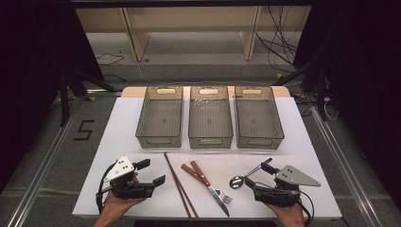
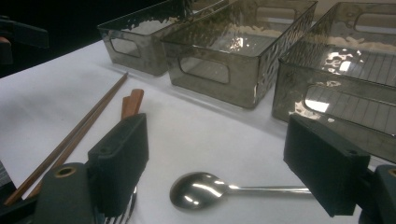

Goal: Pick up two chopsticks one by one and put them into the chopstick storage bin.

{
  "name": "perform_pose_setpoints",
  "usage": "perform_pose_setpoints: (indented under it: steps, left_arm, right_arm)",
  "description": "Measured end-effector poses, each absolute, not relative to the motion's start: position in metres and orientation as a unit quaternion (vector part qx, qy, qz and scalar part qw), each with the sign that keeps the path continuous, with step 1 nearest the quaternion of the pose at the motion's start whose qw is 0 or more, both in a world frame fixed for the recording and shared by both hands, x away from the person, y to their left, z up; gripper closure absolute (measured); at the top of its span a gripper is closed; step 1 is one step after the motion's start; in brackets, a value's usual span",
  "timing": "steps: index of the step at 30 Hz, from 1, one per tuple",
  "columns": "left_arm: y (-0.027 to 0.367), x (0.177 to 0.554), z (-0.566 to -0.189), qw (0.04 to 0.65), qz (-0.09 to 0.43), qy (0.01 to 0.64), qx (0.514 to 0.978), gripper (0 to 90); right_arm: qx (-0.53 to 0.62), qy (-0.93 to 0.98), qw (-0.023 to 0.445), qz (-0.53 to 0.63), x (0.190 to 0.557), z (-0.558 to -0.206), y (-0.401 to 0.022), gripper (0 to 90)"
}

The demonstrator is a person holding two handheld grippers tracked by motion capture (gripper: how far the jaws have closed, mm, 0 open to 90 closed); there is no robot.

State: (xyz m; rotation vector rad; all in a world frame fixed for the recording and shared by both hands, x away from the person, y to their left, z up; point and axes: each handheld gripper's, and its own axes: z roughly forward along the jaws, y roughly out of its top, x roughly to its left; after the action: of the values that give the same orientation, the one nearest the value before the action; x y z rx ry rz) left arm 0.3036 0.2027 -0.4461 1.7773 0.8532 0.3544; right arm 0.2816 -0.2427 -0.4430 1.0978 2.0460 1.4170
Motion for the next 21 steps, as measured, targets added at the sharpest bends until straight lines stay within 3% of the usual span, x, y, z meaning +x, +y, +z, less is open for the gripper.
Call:
perform_pose_setpoints:
  steps: [17,21]
  left_arm:
    - [0.196,0.308,-0.436,0.502,0.158,0.330,0.784,15.5]
    - [0.191,0.311,-0.432,0.463,0.165,0.353,0.796,15.7]
  right_arm:
    - [0.397,0.737,0.206,0.507,0.283,-0.444,-0.243,23.0]
    - [0.397,0.737,0.207,0.506,0.283,-0.444,-0.242,23.0]
